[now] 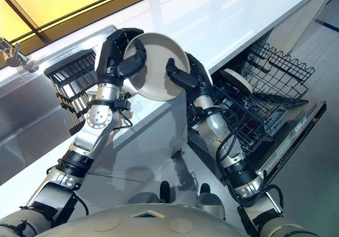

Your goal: Pick up plates and place into dishwasher.

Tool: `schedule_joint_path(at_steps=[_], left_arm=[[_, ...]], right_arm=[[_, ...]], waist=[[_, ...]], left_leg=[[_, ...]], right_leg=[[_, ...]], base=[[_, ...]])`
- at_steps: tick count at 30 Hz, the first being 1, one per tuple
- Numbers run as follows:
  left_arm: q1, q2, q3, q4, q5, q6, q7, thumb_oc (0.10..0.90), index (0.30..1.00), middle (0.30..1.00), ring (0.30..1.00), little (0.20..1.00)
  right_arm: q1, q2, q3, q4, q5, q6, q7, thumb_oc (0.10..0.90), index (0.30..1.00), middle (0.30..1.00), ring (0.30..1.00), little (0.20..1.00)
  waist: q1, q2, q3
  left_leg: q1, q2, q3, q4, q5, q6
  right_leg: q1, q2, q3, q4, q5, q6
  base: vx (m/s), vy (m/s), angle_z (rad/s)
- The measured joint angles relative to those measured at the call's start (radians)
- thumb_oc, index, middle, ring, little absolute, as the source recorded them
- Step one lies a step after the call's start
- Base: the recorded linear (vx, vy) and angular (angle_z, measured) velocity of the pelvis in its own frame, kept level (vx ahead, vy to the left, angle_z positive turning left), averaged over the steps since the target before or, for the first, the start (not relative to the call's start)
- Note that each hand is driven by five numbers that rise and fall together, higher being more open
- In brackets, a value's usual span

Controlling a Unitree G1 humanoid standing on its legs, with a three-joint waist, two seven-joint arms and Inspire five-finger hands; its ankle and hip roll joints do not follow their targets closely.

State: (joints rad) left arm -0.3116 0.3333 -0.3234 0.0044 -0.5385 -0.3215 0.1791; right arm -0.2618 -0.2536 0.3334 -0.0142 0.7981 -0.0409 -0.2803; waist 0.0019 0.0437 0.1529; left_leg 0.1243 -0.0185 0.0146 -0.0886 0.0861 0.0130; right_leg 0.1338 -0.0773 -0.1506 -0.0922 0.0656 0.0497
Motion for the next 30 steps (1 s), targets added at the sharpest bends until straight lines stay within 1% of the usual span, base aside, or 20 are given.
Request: schedule_joint_path(at_steps=[2, 3, 6, 9, 11, 13, 17, 19, 21, 22, 23, 24, 25, 27, 30], left_arm=[[0.000, -0.035, 0.002, -0.026, -0.084, -0.010, -0.035, 0.800, 0.900, 0.900, 0.900, 0.900], [0.000, -0.046, 0.007, -0.027, -0.137, -0.010, -0.045, 0.800, 0.900, 0.900, 0.900, 0.900], [0.000, -0.060, 0.006, -0.027, -0.214, -0.005, -0.064, 0.800, 0.900, 0.900, 0.900, 0.900], [0.000, -0.066, 0.012, -0.026, -0.257, 0.014, -0.086, 0.800, 0.900, 0.900, 0.900, 0.900], [0.002, -0.066, 0.011, -0.026, -0.268, 0.038, -0.113, 0.800, 0.900, 0.900, 0.900, 0.900], [0.016, -0.063, 0.011, -0.027, -0.271, 0.046, -0.142, 0.800, 0.900, 0.900, 0.900, 0.900], [0.061, -0.043, 0.035, -0.026, -0.286, 0.067, -0.166, 0.800, 0.900, 0.900, 0.900, 0.900], [0.097, -0.032, 0.105, -0.026, -0.283, 0.083, -0.174, 0.800, 0.900, 0.900, 0.900, 0.900], [0.118, -0.024, 0.166, -0.024, -0.283, 0.083, -0.167, 0.800, 0.900, 0.900, 0.900, 0.900], [0.136, -0.003, 0.220, -0.021, -0.269, 0.083, -0.166, 0.800, 0.900, 0.900, 0.900, 0.900], [0.143, 0.003, 0.245, -0.020, -0.261, 0.083, -0.164, 0.800, 0.900, 0.900, 0.900, 0.900], [0.159, 0.008, 0.312, -0.014, -0.240, 0.083, -0.155, 0.800, 0.900, 0.900, 0.900, 0.900], [0.164, 0.011, 0.336, -0.011, -0.233, 0.083, -0.150, 0.800, 0.900, 0.900, 0.900, 0.900], [0.190, 0.024, 0.417, -0.004, -0.190, 0.083, -0.123, 0.800, 0.900, 0.900, 0.900, 0.900], [0.214, 0.060, 0.494, 0.033, -0.079, 0.082, -0.066, 0.800, 0.900, 0.900, 0.900, 0.900]], right_arm=[[0.002, -0.001, -0.016, 0.007, 0.020, -0.016, 0.000, 0.100, 0.300, 0.300, 0.300, 0.200], [0.003, -0.002, -0.015, 0.006, 0.022, -0.028, 0.000, 0.100, 0.300, 0.300, 0.300, 0.200], [0.005, -0.014, -0.021, 0.006, 0.017, -0.045, -0.020, 0.100, 0.300, 0.300, 0.300, 0.200], [0.004, -0.020, -0.029, 0.004, -0.019, -0.072, -0.045, 0.100, 0.300, 0.300, 0.300, 0.200], [-0.002, -0.029, -0.058, 0.000, -0.080, -0.092, -0.081, 0.100, 0.300, 0.300, 0.300, 0.200], [-0.021, -0.028, -0.100, -0.002, -0.146, -0.117, -0.117, 0.100, 0.300, 0.300, 0.300, 0.200], [-0.046, -0.048, -0.235, 0.000, -0.320, -0.181, -0.183, 0.100, 0.300, 0.300, 0.300, 0.200], [-0.045, -0.093, -0.338, 0.014, -0.413, -0.206, -0.212, 0.100, 0.300, 0.300, 0.300, 0.200], [-0.042, -0.117, -0.409, 0.018, -0.435, -0.213, -0.232, 0.100, 0.300, 0.300, 0.300, 0.200], [-0.025, -0.152, -0.454, 0.033, -0.455, -0.230, -0.234, 0.100, 0.300, 0.300, 0.300, 0.200], [-0.019, -0.163, -0.470, 0.040, -0.461, -0.232, -0.234, 0.100, 0.300, 0.300, 0.300, 0.200], [-0.001, -0.175, -0.520, 0.060, -0.467, -0.233, -0.222, 0.100, 0.300, 0.300, 0.300, 0.200], [0.010, -0.178, -0.539, 0.068, -0.467, -0.234, -0.212, 0.100, 0.300, 0.300, 0.300, 0.200], [0.072, -0.195, -0.577, 0.087, -0.476, -0.233, -0.187, 0.100, 0.300, 0.300, 0.300, 0.200], [0.161, -0.203, -0.594, 0.131, -0.546, -0.216, -0.114, 0.100, 0.300, 0.300, 0.300, 0.200]], waist=[[-0.003, 0.000, 0.000], [-0.011, 0.001, -0.001], [-0.018, 0.001, -0.001], [-0.014, 0.001, -0.001], [-0.006, 0.001, -0.001], [-0.003, 0.001, -0.001], [-0.003, 0.001, -0.001], [-0.005, 0.001, -0.001], [-0.009, 0.001, -0.001], [-0.013, 0.001, -0.001], [-0.016, 0.001, -0.001], [-0.022, 0.001, -0.001], [-0.024, 0.001, -0.001], [-0.027, 0.001, -0.001], [-0.027, 0.002, -0.001]], left_leg=[[0.002, 0.001, 0.004, 0.000, 0.000, 0.000], [0.004, 0.002, 0.005, 0.000, 0.000, 0.000], [0.004, 0.004, 0.006, 0.000, -0.001, -0.001], [0.004, 0.003, 0.006, 0.000, -0.001, -0.001], [0.004, 0.002, 0.007, 0.000, -0.001, -0.001], [0.003, 0.002, 0.007, 0.000, -0.001, -0.001], [0.001, 0.002, 0.009, -0.001, -0.001, -0.001], [0.001, 0.002, 0.009, -0.002, -0.003, -0.001], [0.001, 0.003, 0.010, -0.004, -0.004, -0.001], [0.001, 0.003, 0.010, -0.004, -0.006, -0.001], [0.001, 0.003, 0.011, -0.004, -0.006, -0.001], [0.001, 0.003, 0.011, -0.004, -0.006, -0.001], [0.001, 0.003, 0.011, -0.004, -0.006, -0.001], [0.001, 0.003, 0.011, -0.004, -0.007, 0.000], [0.001, 0.004, 0.012, -0.005, -0.012, -0.003]], right_leg=[[0.000, 0.001, 0.003, 0.000, 0.000, 0.000], [0.000, 0.003, 0.005, 0.000, 0.000, 0.000], [0.000, 0.004, 0.005, 0.000, 0.000, 0.000], [0.000, 0.003, 0.005, 0.000, 0.000, 0.000], [0.000, 0.002, 0.005, 0.000, 0.000, 0.000], [0.000, 0.002, 0.005, -0.002, 0.000, 0.000], [-0.003, 0.002, 0.008, -0.004, 0.000, 0.000], [-0.004, 0.002, 0.011, -0.004, 0.000, 0.000], [-0.006, 0.003, 0.015, -0.004, 0.000, 0.000], [-0.006, 0.003, 0.017, -0.004, 0.000, 0.000], [-0.006, 0.003, 0.017, -0.004, 0.000, 0.000], [-0.006, 0.004, 0.017, -0.004, 0.000, 0.000], [-0.005, 0.004, 0.017, -0.004, 0.000, 0.000], [-0.005, 0.003, 0.018, -0.004, 0.000, 0.000], [-0.006, 0.003, 0.018, -0.005, -0.001, 0.000]], base=[[-0.02, -0.021, -0.08], [-0.02, -0.015, -0.09], [-0.01, -0.007, -0.02], [0.00, 0.000, 0.00], [0.00, 0.000, 0.00], [-0.01, 0.000, 0.02], [-0.02, 0.002, -0.01], [0.00, 0.010, -0.04], [0.01, 0.014, -0.05], [0.01, 0.019, -0.05], [0.00, 0.000, 0.00], [0.00, 0.000, 0.00], [0.00, 0.034, 0.00], [-0.01, 0.032, -0.01], [-0.01, 0.032, 0.00]])
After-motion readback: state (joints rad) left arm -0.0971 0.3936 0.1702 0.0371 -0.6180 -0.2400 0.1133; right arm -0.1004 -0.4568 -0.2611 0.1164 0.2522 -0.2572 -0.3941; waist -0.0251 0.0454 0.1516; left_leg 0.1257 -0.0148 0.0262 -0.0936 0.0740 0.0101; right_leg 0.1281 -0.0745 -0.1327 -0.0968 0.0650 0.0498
